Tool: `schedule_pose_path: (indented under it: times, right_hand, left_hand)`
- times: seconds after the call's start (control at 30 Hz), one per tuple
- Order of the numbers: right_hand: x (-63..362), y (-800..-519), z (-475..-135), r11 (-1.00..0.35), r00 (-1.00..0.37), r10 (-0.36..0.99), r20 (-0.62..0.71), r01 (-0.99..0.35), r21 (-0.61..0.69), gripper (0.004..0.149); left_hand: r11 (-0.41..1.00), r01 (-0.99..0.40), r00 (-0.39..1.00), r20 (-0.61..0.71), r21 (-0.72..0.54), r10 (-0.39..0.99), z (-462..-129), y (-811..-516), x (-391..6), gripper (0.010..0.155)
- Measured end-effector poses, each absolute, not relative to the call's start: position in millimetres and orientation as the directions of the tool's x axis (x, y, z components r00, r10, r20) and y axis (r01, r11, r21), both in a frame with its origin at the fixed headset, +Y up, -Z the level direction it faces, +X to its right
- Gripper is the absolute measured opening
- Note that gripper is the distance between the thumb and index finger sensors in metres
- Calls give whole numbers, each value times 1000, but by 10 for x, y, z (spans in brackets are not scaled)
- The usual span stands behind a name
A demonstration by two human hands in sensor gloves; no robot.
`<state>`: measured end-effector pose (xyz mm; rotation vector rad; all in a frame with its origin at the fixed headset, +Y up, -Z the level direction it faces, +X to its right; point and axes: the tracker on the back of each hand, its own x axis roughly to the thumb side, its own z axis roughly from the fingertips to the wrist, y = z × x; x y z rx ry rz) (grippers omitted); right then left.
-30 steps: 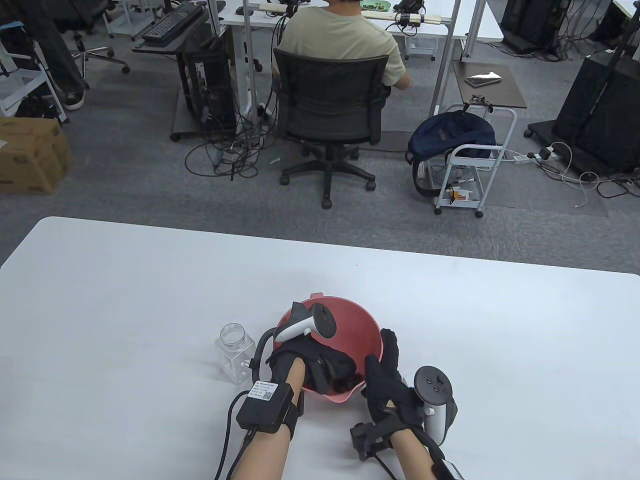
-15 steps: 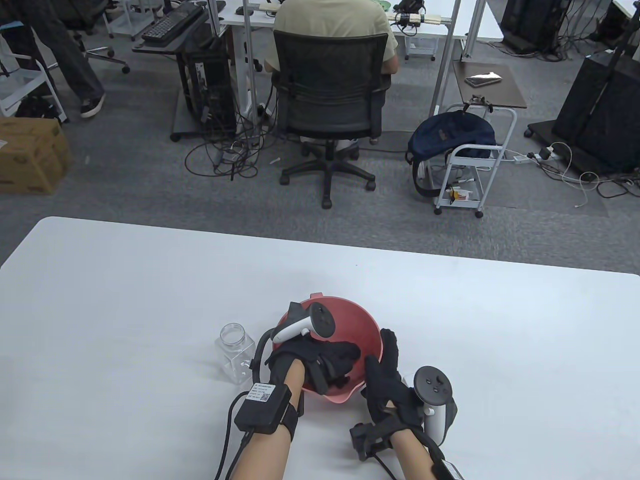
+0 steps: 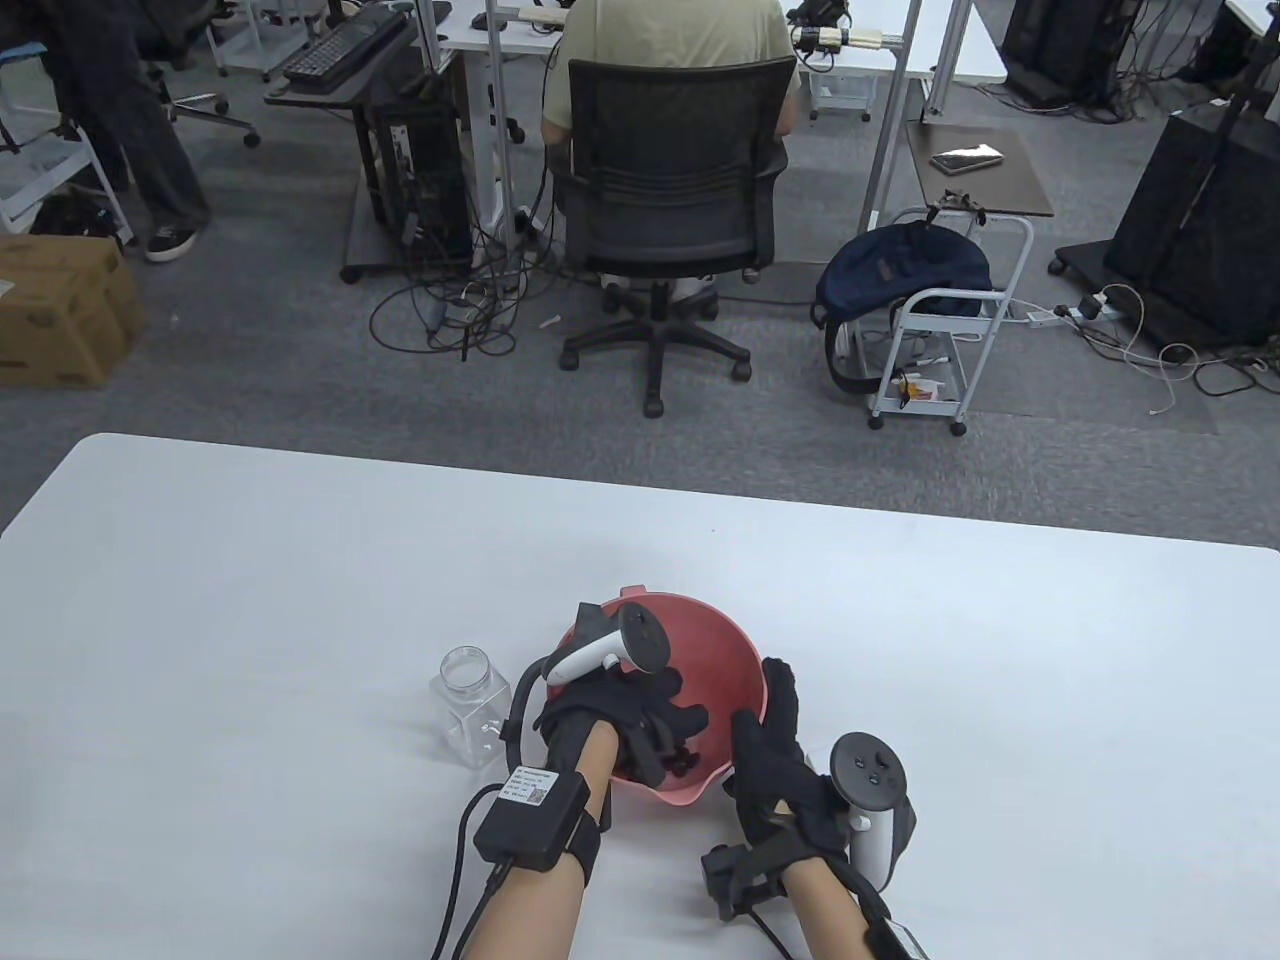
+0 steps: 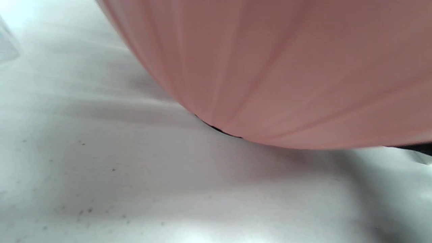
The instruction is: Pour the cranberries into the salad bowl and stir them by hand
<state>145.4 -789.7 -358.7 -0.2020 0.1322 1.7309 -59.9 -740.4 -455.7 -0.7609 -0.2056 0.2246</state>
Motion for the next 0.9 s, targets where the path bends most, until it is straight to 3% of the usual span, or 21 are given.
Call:
schedule_pose_path:
  times: [0.63,0.9]
  right_hand:
    - [1460,-7895,-3590,-170,-161,965,-206,-985,-24,71]
    - [1453,-7894,-3592,-179,-171,965,-201,-984,-22,71]
  left_hand:
    - [722,-77,980,80,-688,181,-4552,-7414,-601,71]
    - [708,-45,983,93,-704,155,-4553,-7434,-593,56]
